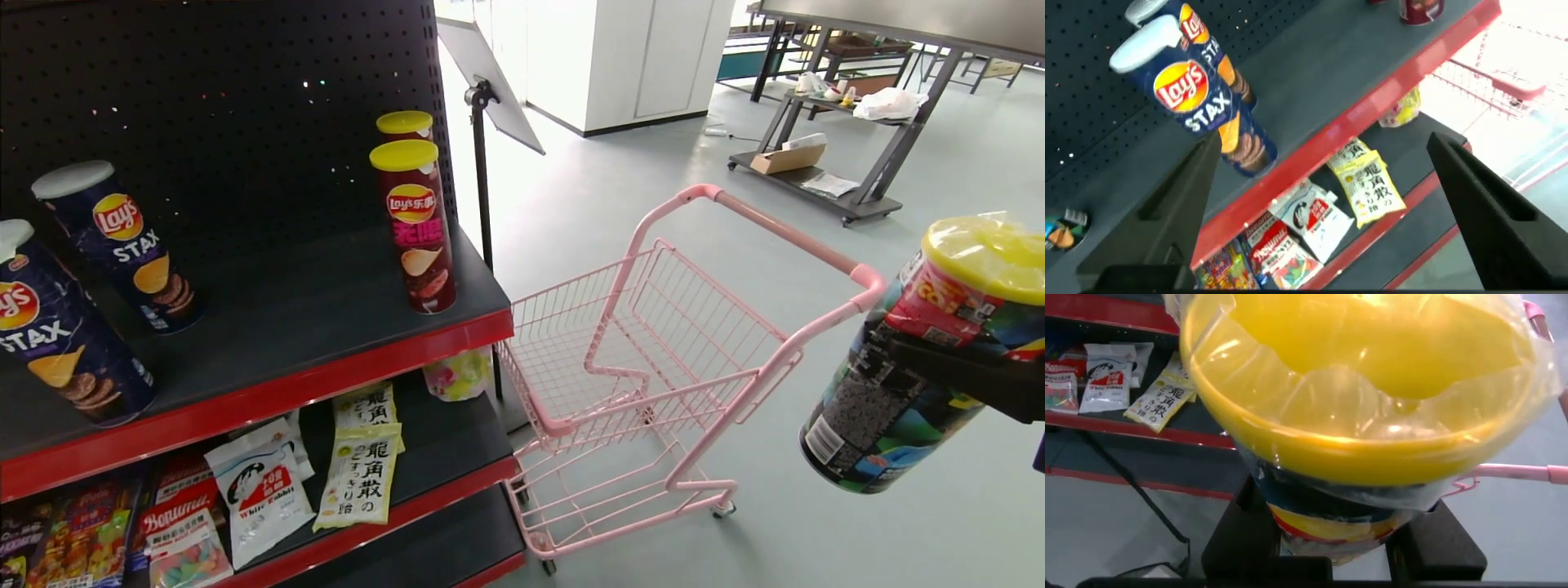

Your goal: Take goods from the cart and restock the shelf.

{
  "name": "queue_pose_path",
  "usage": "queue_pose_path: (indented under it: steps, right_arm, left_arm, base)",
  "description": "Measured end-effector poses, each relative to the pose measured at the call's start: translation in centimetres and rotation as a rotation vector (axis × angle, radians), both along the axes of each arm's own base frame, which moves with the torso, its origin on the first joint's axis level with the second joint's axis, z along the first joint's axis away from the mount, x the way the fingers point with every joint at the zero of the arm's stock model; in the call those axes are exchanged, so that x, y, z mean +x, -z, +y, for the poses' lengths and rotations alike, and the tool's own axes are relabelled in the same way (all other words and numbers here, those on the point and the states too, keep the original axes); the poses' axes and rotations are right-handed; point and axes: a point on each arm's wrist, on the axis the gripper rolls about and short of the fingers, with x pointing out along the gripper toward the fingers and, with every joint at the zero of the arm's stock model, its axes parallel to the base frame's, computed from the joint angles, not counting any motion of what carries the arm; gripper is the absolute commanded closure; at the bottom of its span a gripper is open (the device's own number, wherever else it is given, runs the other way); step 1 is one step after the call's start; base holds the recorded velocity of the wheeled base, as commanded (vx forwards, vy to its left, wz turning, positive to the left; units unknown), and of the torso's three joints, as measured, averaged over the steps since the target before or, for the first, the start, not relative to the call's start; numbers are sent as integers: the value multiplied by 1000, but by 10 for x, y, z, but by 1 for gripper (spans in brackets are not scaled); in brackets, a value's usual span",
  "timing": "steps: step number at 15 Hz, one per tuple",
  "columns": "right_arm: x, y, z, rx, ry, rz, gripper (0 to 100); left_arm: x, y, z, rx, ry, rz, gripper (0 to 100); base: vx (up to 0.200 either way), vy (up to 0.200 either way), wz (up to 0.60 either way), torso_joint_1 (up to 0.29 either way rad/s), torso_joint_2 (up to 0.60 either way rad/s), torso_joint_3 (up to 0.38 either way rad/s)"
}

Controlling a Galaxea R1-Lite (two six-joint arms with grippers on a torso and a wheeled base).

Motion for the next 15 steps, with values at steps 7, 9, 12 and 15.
queue_pose_path:
  steps: [7, 9, 12, 15]
  right_arm:
    - [0, 7, 0, -24, 9, 9, 100]
    - [-1, 7, -1, -24, 9, 11, 100]
    - [-1, 7, 0, -24, 6, 11, 100]
    - [-2, 8, -1, -27, -1, 9, 100]
  left_arm:
    - [-1, -1, 0, 2, -3, -7, 0]
    - [-1, -1, 0, 2, -3, -11, 0]
    - [-1, -3, 0, 11, -3, -16, 0]
    - [-2, -3, 0, 27, -3, -21, 0]
  base:
    - [0, 0, 600, 4, 4, 0]
    - [0, 0, 600, 7, 5, 2]
    - [0, 0, 200, 1, 2, 4]
    - [0, 0, 0, 0, 0, 0]
